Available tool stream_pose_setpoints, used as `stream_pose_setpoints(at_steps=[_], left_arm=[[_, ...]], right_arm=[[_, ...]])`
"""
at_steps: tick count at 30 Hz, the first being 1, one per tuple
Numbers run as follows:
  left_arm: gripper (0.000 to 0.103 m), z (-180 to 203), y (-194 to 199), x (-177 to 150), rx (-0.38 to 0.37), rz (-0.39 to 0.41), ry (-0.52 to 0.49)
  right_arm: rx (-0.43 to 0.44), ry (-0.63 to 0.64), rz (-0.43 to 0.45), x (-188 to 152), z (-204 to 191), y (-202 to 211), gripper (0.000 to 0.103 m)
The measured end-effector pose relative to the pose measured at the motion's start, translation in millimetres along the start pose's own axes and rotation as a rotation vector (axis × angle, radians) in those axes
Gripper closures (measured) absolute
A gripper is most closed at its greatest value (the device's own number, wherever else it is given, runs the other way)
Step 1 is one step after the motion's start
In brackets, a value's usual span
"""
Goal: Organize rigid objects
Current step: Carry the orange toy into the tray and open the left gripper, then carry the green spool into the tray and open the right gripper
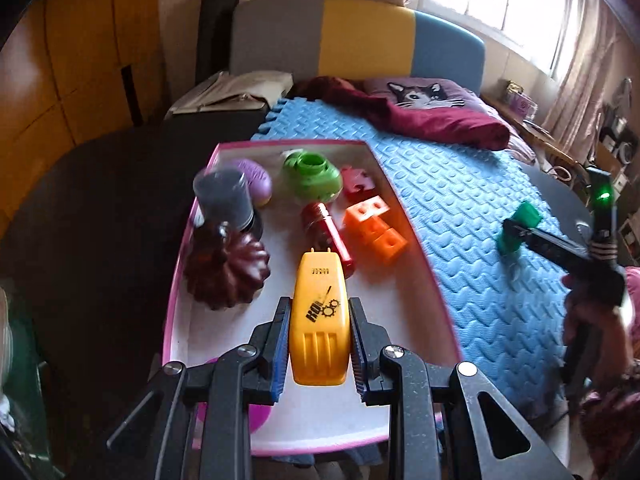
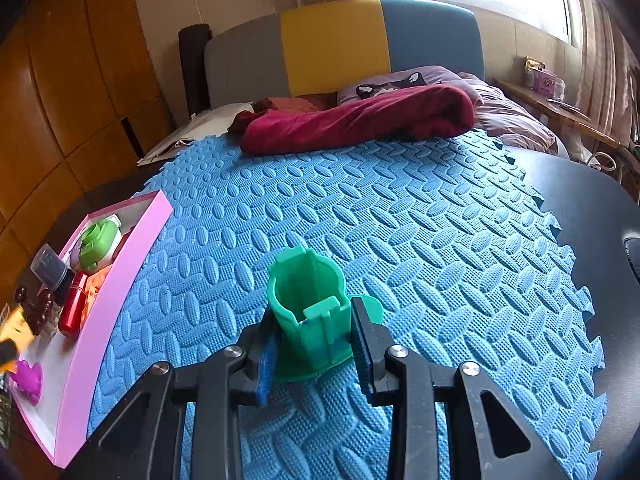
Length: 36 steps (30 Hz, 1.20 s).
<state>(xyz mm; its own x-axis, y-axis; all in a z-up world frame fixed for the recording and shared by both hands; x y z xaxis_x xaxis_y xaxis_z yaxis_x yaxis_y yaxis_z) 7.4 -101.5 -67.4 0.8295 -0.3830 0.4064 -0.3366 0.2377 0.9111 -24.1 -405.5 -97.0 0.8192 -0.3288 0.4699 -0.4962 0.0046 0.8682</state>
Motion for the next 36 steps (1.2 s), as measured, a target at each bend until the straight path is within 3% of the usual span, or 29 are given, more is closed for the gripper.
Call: stream_pose_setpoints(at_steps=[8, 10, 15, 18, 23, 36], left_arm=[[0.075, -11, -23, 0, 0.028, 0.009, 0.022], [0.066, -14, -22, -2, 0.023, 0.016, 0.030], [0.034, -19, -11, -11, 0.020, 0.046, 0.051], [0.024, -19, -1, -17, 0.022, 0.073, 0.055], [0.014, -17, 8, -24, 0.008, 0.092, 0.040], [0.003, -13, 15, -32, 0.000, 0.111, 0.044]], right_arm=[[-0.006, 0.005, 0.000, 0, 0, 0, 0.071], [-0.015, 0.009, -0.001, 0, -1, 0, 0.071], [-0.008, 0.007, 0.000, 0, -1, 1, 0.071], [-0.001, 0.002, 0.005, -1, 0, 2, 0.071], [0.006, 0.003, 0.014, -3, -3, 7, 0.072], [-0.004, 0.095, 0.023, -28, -47, 16, 0.072]])
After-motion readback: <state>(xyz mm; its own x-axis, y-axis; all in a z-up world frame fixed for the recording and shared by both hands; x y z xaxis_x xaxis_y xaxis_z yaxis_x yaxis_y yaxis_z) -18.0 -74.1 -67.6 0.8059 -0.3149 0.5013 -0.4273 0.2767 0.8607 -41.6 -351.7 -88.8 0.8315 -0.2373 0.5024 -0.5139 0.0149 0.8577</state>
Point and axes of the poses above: each gripper's, at about its wrist camera, not at the fingertips, and y roughly against the way its jaws point, z to its right, x to its top, the point moved 3 cm from there along -y, roughly the way its jaws point, and after that the axes turned 15 degrees about -z, right-handed, at the moved point
